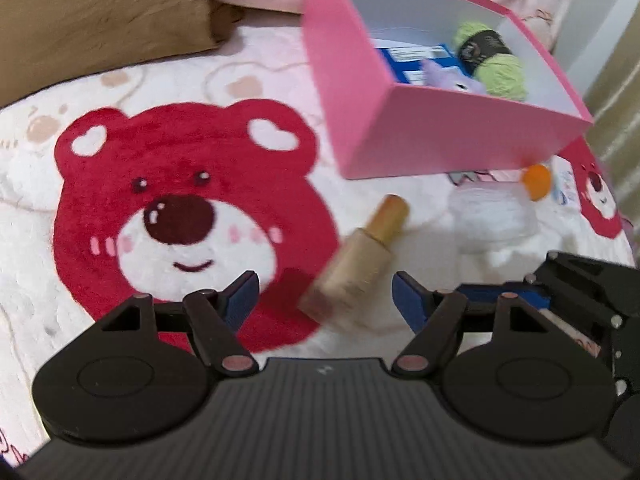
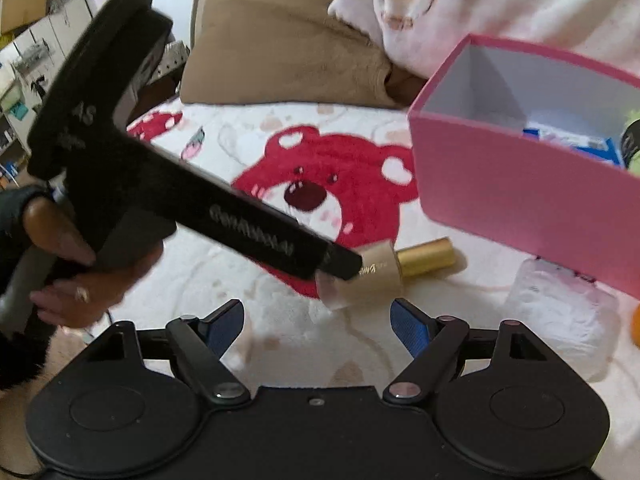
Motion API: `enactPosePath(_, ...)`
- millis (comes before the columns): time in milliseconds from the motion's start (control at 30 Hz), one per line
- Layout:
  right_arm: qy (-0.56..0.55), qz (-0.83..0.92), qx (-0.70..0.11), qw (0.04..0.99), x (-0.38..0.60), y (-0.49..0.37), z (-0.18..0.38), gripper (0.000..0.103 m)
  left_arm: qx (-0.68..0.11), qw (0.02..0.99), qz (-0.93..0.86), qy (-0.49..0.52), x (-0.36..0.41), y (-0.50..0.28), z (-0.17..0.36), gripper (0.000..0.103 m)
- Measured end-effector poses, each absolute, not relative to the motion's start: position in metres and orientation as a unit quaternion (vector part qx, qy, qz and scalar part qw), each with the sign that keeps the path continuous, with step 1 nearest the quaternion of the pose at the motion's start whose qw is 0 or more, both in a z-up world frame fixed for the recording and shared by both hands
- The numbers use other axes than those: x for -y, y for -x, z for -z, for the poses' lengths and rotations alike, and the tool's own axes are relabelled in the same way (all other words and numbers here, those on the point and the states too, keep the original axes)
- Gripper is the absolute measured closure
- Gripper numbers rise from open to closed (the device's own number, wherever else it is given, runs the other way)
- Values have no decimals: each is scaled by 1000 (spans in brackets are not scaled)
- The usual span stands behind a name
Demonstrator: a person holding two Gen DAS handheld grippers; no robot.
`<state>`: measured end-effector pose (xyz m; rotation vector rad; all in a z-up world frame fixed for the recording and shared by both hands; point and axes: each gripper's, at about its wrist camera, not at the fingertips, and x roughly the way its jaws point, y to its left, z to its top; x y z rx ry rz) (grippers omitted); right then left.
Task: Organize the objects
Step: 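Move the left tool toward the gold-capped foundation bottle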
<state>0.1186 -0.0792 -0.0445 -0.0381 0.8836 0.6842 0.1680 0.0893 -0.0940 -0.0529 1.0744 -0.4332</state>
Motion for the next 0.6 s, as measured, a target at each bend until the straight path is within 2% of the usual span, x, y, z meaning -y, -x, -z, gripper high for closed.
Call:
enactPosePath(200, 45, -322, -408, 853, 68, -119, 61, 19, -523, 821, 214, 84, -92, -180, 117, 31)
enactPosePath(367, 80, -319, -406, 852, 60, -115, 71, 19, -529, 810, 225, 116, -80, -181, 127, 36)
enactPosePath(600, 50, -295, -426, 854, 75, -113, 74, 19, -541, 779, 253, 191, -82, -165, 124, 36)
